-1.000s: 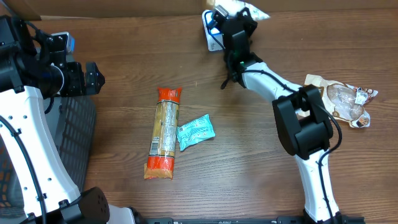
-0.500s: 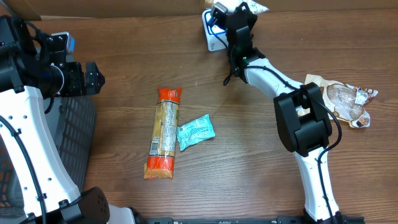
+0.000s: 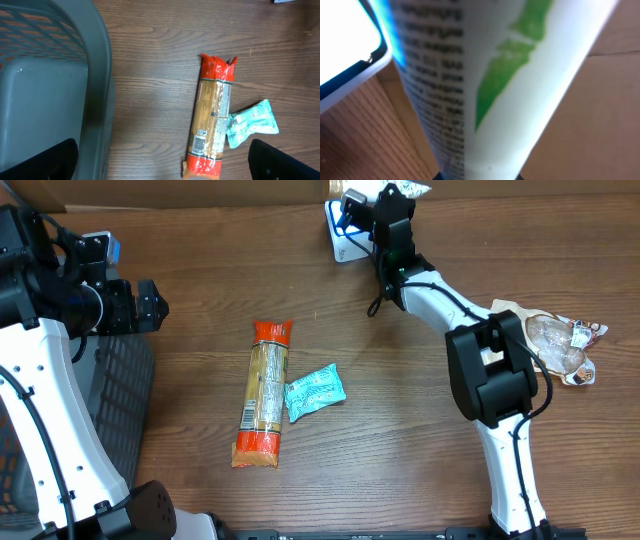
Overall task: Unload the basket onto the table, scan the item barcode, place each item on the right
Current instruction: 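Hold the tube in front of the white scanner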
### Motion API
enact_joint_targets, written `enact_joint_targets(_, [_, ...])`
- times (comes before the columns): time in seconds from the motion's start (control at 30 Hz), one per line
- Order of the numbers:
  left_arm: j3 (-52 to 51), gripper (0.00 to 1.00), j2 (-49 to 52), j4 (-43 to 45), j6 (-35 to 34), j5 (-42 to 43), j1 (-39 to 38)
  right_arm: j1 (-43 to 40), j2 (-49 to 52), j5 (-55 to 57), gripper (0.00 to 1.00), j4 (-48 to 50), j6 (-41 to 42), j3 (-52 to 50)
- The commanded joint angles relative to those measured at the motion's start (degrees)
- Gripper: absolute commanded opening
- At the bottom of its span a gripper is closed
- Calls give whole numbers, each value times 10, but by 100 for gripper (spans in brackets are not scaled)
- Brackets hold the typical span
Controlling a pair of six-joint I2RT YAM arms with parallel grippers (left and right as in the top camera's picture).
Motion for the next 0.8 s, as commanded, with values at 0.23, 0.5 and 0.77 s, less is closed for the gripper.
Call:
enact_joint_targets(0.23, [-2,100,3,1,13,9,-1,-5,39,1,4,14,-1,26])
enact_joint_targets(0.5, [-2,100,3,1,13,9,-1,-3,40,2,4,45,4,26])
enact_joint_targets(0.77, [-2,99,3,1,13,9,-1,11,24,41,3,32,120,26])
